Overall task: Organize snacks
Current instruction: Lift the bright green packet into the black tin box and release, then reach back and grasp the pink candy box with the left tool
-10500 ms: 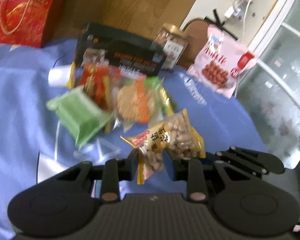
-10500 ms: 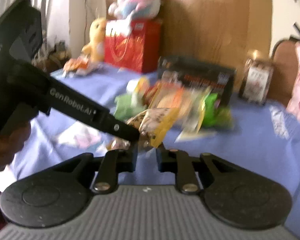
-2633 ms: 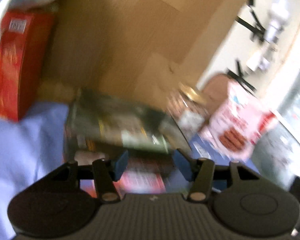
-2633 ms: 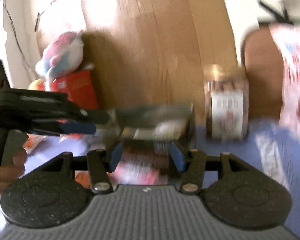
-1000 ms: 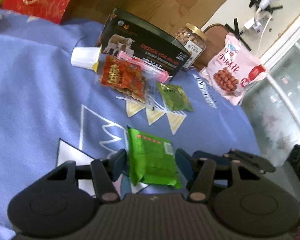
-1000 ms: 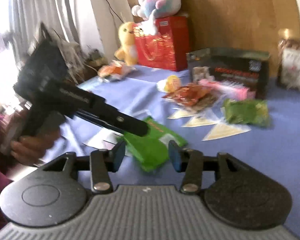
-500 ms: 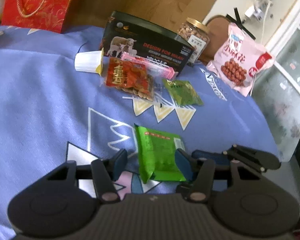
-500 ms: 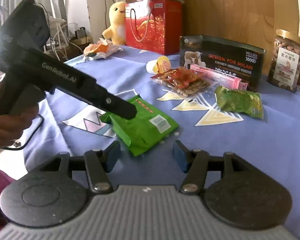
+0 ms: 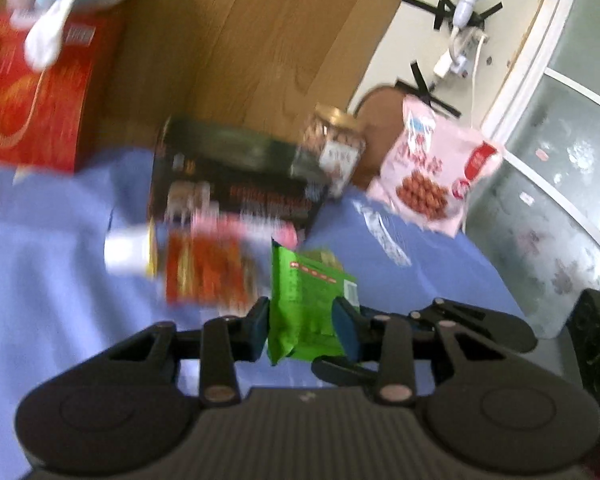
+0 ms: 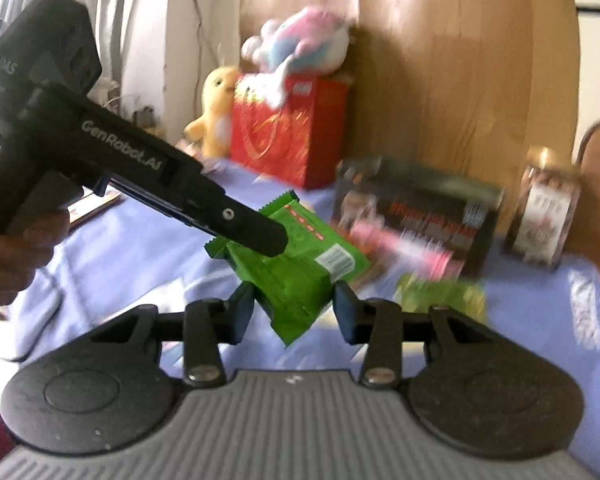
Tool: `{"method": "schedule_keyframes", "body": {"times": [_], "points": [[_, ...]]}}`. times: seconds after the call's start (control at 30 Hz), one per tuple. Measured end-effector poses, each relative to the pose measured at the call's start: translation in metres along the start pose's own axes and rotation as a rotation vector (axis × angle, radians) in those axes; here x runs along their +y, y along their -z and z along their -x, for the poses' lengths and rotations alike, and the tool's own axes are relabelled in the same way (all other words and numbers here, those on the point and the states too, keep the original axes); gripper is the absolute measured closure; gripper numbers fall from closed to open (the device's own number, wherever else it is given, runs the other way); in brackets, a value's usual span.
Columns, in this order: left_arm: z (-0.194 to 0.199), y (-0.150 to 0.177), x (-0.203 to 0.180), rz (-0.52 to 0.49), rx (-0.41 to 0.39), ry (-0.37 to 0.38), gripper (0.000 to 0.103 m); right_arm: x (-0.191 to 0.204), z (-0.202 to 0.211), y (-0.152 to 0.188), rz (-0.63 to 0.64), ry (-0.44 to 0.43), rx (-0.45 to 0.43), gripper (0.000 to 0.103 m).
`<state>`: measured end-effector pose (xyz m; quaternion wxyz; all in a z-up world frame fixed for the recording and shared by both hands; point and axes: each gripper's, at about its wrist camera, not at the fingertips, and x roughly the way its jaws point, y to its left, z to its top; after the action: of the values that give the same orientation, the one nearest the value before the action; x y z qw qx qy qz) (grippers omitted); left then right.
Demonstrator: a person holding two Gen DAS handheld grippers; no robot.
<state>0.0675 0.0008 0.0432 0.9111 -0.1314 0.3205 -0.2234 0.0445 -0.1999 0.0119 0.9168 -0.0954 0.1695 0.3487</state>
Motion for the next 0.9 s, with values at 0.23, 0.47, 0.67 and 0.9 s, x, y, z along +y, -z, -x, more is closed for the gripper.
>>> {"method": "schedule_keyframes", "body": {"times": [0.23,0.47,0.67,0.9], "points": [[-0.059,-0.084,0.010,-0.010,-0.090,-0.050,0.067,-0.063,-0.058,-0.050,-0.033,0.082,-0.065,0.057],[-0.130,-0.118,0.035,0.052,-0.071,-0.110,0.060,-0.117,-0.118,-0.062,-0.151,0.127,0.001,0.053],[-0.111,-0.101,0.054,0.126,-0.085,-0.085,0.046,-0.136,-0.087,-0.049,-0.268,0.169,-0.067,0.051],[-0.109,-0.066,0.055,0.121,0.001,-0.178,0.045,-0.148,-0.065,0.008,-0.488,0.127,0.020,0.054]]}}
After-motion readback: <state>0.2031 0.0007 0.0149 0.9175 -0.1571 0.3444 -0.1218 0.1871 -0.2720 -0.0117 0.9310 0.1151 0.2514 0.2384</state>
